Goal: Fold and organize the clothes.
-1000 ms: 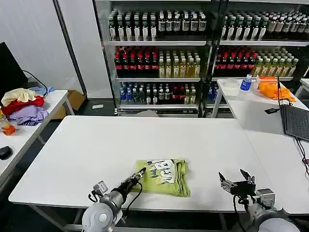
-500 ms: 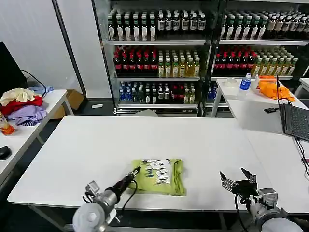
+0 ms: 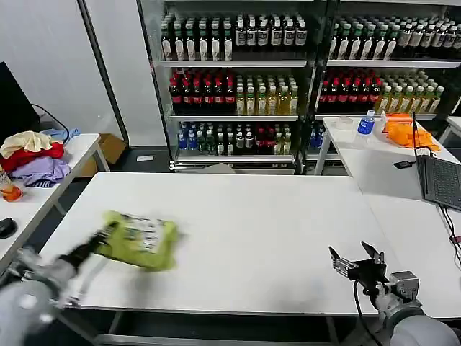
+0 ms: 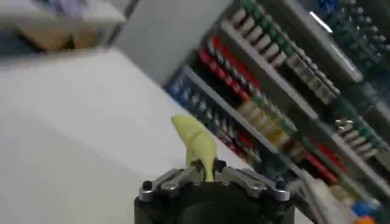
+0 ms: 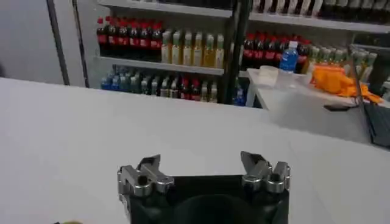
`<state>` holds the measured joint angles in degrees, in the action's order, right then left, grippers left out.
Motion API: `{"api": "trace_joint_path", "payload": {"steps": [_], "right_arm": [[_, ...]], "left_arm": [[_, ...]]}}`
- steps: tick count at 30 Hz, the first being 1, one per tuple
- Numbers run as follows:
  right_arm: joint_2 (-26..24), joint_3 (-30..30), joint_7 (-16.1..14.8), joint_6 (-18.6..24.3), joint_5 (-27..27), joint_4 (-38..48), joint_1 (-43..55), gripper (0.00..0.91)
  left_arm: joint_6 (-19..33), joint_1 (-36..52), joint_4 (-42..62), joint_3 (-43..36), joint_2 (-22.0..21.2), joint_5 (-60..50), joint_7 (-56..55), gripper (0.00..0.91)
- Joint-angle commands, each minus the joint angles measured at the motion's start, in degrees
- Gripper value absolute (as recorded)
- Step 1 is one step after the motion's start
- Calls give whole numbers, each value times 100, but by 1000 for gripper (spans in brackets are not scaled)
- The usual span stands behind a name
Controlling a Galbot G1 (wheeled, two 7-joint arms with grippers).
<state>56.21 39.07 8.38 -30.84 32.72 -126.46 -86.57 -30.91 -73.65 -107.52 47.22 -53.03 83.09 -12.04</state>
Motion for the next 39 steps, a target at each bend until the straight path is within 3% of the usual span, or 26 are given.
{"api": "trace_joint_path", "payload": {"steps": [1,4,6,8,10,12,17,23,29,39], "right_arm": [[-46,37,-8,18,156,-15,150,907],[-3,38,-7,27,145,-64,115,907],[25,48,-13,39,124,-84,50,907],[76,66,-20,70,60,-78,-24,907],[100,86,-26,106,5,-64,-72,907],[112,124,-22,127,-16,-51,-138,907],[65,224,-14,118,-20,-115,-265,907],[127,229,-6,111,-96,-146,-322,907],[212,219,-16,127,-219,-224,-481,907],[258,260,-15,124,-239,-320,-538,907]], "left_arm": [[-211,325,250,829,2792,-1094,502,20],[-58,-146,-612,-80,2376,-2536,415,30],[334,-352,-915,-1299,1878,-4064,325,20],[853,-441,-690,-2217,1352,-6089,232,20],[1192,-290,-83,-3287,747,-7167,99,20],[1463,-23,575,-3728,366,-7848,-63,20],[1345,158,16,-3866,78,-7866,-197,20],[806,680,-660,-4286,-91,-7099,-180,20],[437,1818,-234,-4907,-619,-6223,-456,20],[554,2649,982,-5922,-1493,-6251,-439,30]]}}
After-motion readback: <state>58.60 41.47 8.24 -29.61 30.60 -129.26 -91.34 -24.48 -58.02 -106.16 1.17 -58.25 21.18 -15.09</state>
